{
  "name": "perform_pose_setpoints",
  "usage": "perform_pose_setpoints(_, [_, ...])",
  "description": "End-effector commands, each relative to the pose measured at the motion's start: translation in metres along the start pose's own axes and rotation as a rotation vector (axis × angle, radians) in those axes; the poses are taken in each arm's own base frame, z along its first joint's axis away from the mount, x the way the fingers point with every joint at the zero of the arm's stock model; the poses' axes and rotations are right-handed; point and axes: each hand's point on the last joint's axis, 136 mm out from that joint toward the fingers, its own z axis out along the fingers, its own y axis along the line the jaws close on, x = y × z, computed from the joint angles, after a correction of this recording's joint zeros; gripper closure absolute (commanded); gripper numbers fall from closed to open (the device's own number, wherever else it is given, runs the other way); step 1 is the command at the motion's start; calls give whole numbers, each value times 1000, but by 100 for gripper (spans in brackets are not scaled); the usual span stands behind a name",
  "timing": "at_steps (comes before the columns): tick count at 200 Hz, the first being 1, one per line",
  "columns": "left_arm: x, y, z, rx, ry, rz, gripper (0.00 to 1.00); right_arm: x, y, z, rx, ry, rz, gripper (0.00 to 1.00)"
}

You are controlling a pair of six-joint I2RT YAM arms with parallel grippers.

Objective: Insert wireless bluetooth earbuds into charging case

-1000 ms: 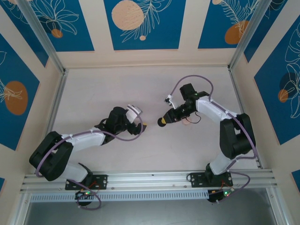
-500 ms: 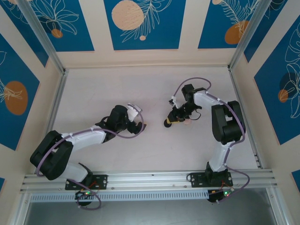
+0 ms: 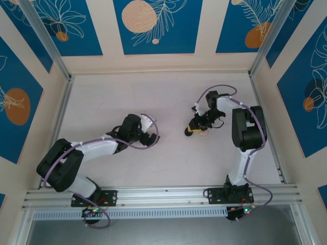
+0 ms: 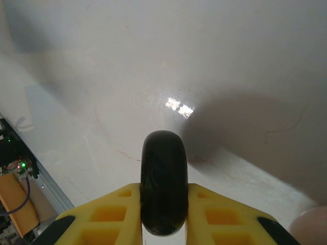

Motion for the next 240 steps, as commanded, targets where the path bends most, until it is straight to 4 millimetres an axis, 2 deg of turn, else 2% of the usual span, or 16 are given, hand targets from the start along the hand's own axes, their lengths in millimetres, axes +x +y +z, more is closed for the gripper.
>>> perform_pose_setpoints(1, [-8, 0, 1, 3, -3, 4, 10, -2, 5, 0, -43, 13, 11, 78])
perform_pose_setpoints(31, [-8, 0, 1, 5, -3, 9, 10, -2, 0, 1, -23, 13, 20, 78])
perform_pose_setpoints(86, [-9, 0, 1, 8, -2, 12, 10, -3, -7, 0, 12, 19, 41, 71])
perform_pose_setpoints(176, [-9, 1, -2, -1, 0, 22, 10, -7, -8, -8, 74, -6, 33, 62])
perform_pose_setpoints(240, [-11, 5, -6, -29, 1, 31, 9, -13, -5, -12, 97, -30, 24, 60])
